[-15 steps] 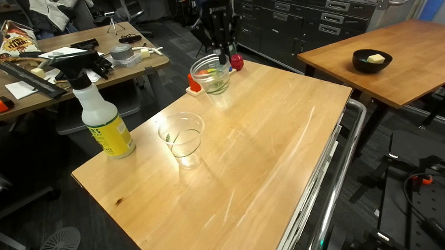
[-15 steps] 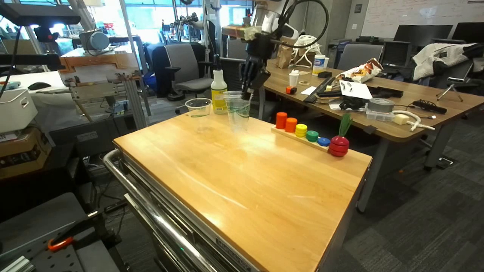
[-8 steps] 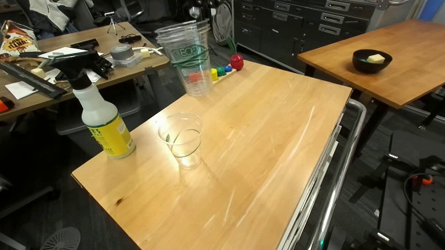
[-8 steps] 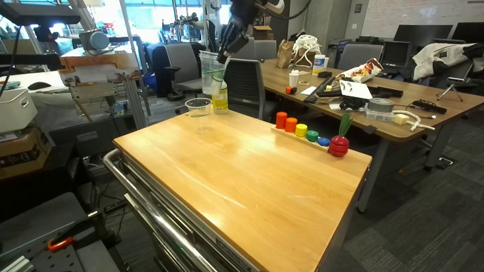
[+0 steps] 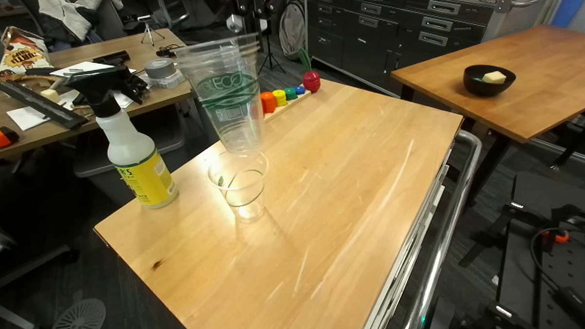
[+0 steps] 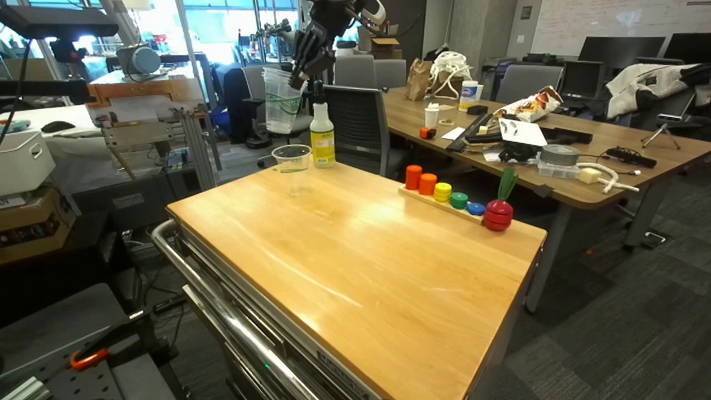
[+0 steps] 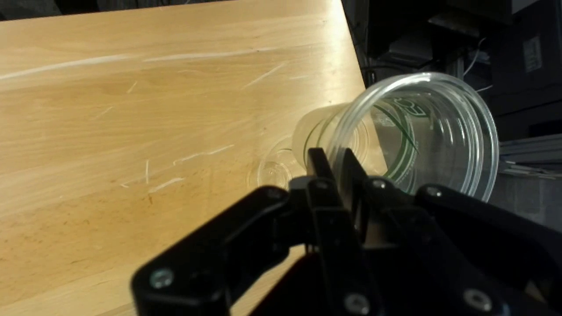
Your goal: Stack the clear cups into each other
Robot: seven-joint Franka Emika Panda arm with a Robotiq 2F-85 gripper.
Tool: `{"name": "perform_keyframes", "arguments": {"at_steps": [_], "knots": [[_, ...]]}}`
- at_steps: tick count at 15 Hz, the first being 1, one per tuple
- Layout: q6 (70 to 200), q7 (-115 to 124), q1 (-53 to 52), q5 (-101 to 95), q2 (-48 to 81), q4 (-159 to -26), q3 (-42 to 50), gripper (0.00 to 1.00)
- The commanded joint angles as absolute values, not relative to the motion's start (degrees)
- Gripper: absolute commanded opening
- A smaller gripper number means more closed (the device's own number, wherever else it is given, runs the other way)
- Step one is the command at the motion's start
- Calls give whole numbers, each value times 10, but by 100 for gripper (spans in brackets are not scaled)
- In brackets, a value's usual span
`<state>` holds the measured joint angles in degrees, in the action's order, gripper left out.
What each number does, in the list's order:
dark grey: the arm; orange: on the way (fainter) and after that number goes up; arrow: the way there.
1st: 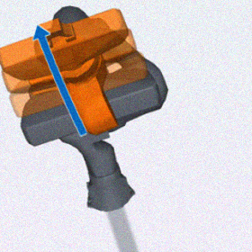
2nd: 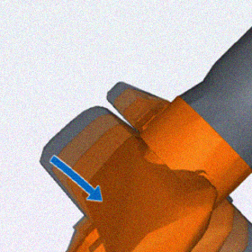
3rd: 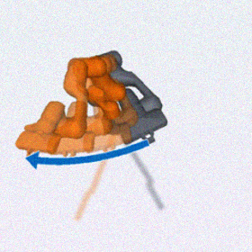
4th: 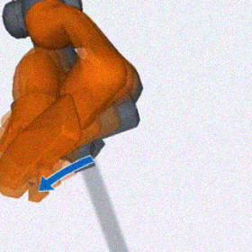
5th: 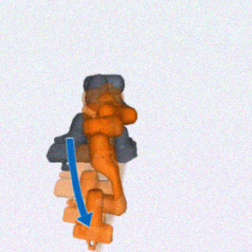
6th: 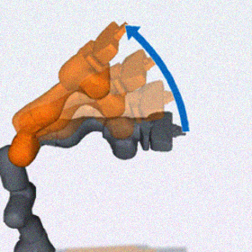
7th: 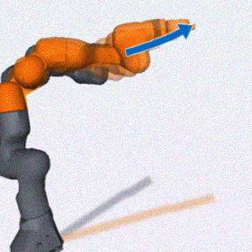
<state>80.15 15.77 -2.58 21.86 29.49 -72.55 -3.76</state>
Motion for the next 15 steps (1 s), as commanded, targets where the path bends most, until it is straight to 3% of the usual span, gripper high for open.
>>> {"name": "perform_keyframes", "arguments": {"at_steps": [1, 7, 15], "knots": [[865, 118, -39, 210, 254, -807, -37, 3], [989, 73, -44, 203, 237, -879, -39, 3], [1023, 23, -34, 207, 216, -926, -43, 3]]}}
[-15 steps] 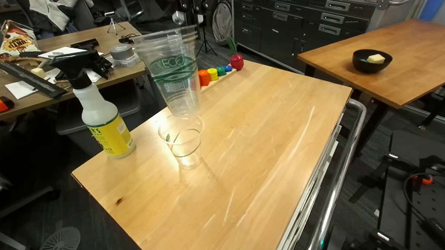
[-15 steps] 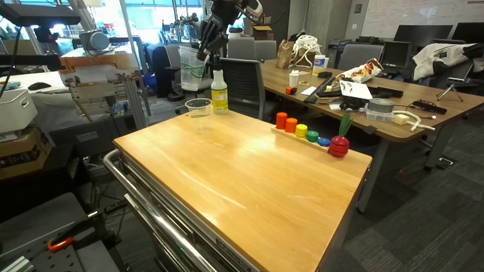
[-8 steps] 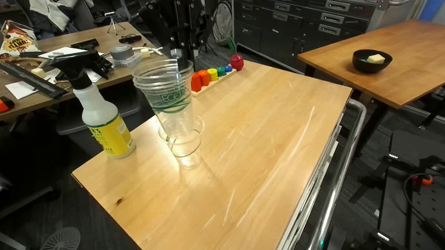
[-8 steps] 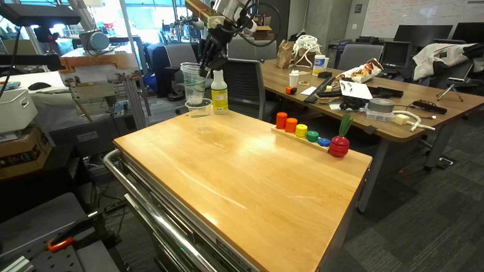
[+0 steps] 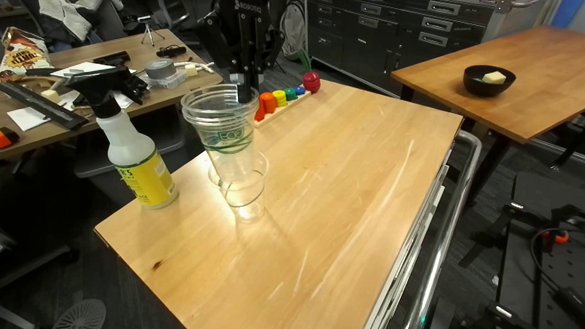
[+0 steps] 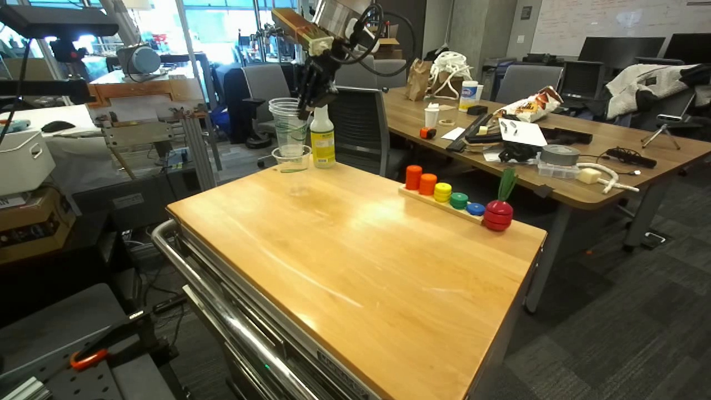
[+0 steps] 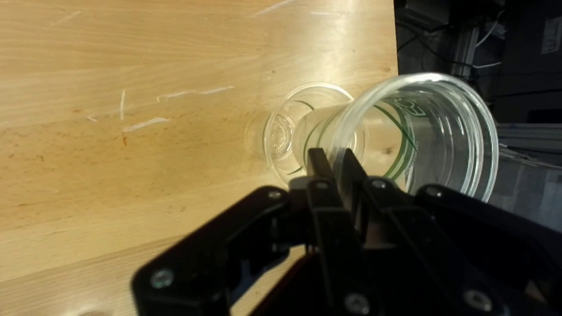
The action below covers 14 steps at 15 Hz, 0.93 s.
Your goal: Stack the clear cups into each other
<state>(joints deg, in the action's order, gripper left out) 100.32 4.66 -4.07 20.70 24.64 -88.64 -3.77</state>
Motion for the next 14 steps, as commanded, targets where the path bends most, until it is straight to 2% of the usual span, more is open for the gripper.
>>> {"name": "perform_keyframes", "arguments": {"at_steps": [1, 14], "knots": [[1020, 17, -33, 207, 215, -931, -43, 3], [1101, -32, -44, 193, 210, -996, -53, 3]]}}
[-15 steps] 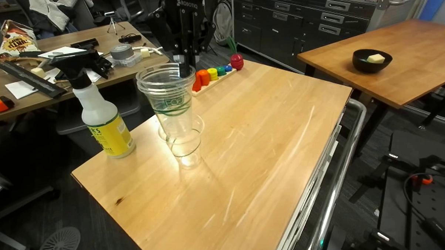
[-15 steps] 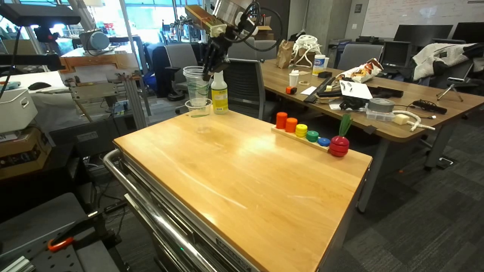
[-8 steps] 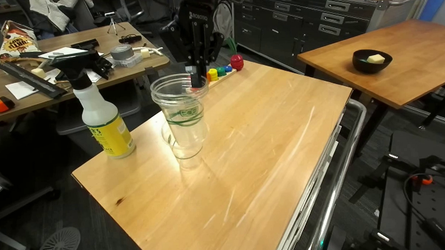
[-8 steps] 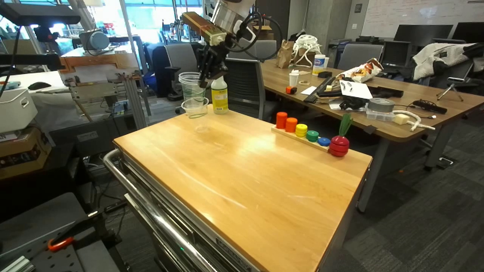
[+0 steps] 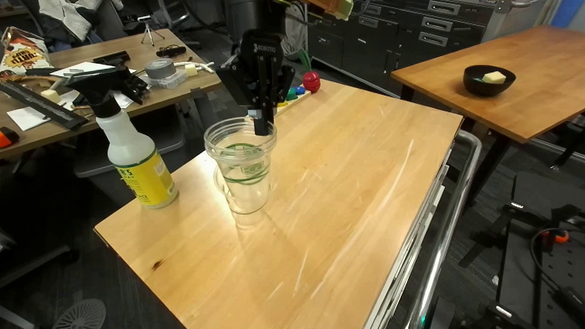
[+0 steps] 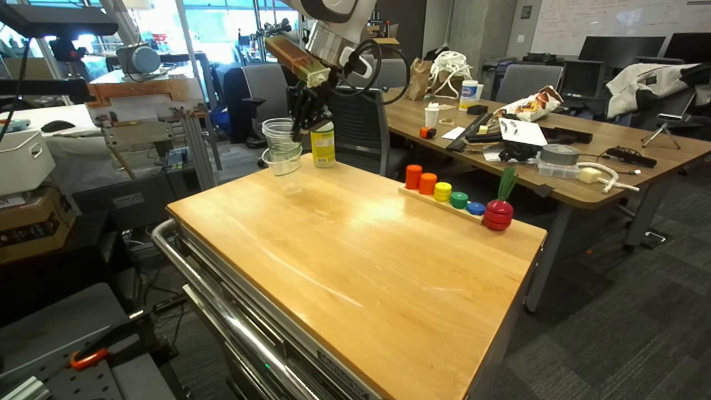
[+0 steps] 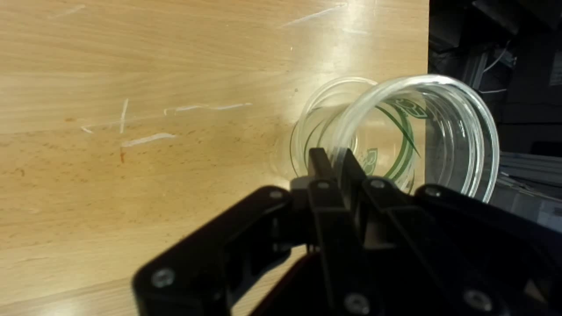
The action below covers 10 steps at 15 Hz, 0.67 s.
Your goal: Stack the clear cups into each other
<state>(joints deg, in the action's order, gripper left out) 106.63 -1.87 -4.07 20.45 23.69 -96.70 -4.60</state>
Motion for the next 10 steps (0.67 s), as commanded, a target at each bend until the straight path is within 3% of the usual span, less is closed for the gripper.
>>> {"name": "perform_keyframes", "arguments": {"at_steps": [1, 2, 3, 4, 6, 10], "knots": [[1110, -35, -45, 191, 209, -998, -55, 4], [1117, -39, -45, 188, 208, -1000, -57, 5], [1123, -43, -46, 184, 206, -1003, -59, 13], [1130, -49, -46, 179, 203, -1008, -61, 35], [1143, -61, -47, 166, 195, -1020, -64, 39], [1169, -87, -46, 147, 171, -1046, -69, 69]]}}
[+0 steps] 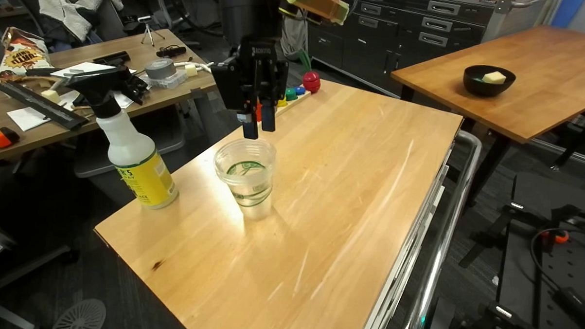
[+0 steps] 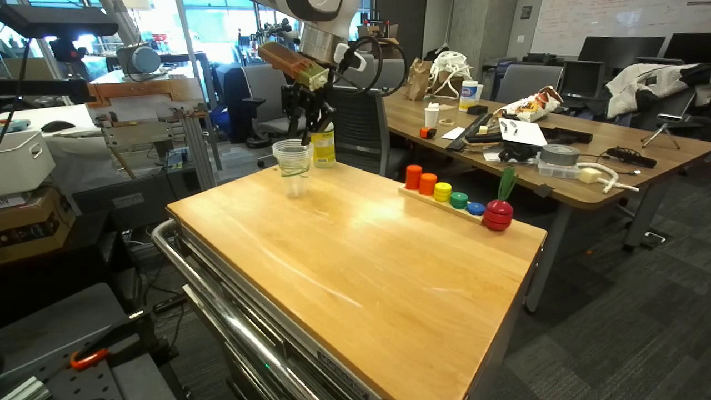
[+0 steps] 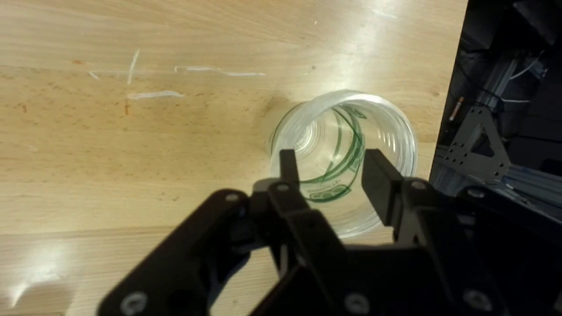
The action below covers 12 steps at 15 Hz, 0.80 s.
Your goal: Stack the clear cups into each other
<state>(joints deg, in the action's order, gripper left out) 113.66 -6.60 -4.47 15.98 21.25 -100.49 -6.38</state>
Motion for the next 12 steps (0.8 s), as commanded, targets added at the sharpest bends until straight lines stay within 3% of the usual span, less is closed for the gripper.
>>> {"name": "perform_keyframes", "arguments": {"at_steps": [1, 4, 12], "knots": [[1178, -92, -46, 145, 165, -1052, -69, 76], [1196, -78, -51, 108, 143, -1056, -62, 98], [1211, 79, -43, -26, 30, -1076, -24, 100]]}}
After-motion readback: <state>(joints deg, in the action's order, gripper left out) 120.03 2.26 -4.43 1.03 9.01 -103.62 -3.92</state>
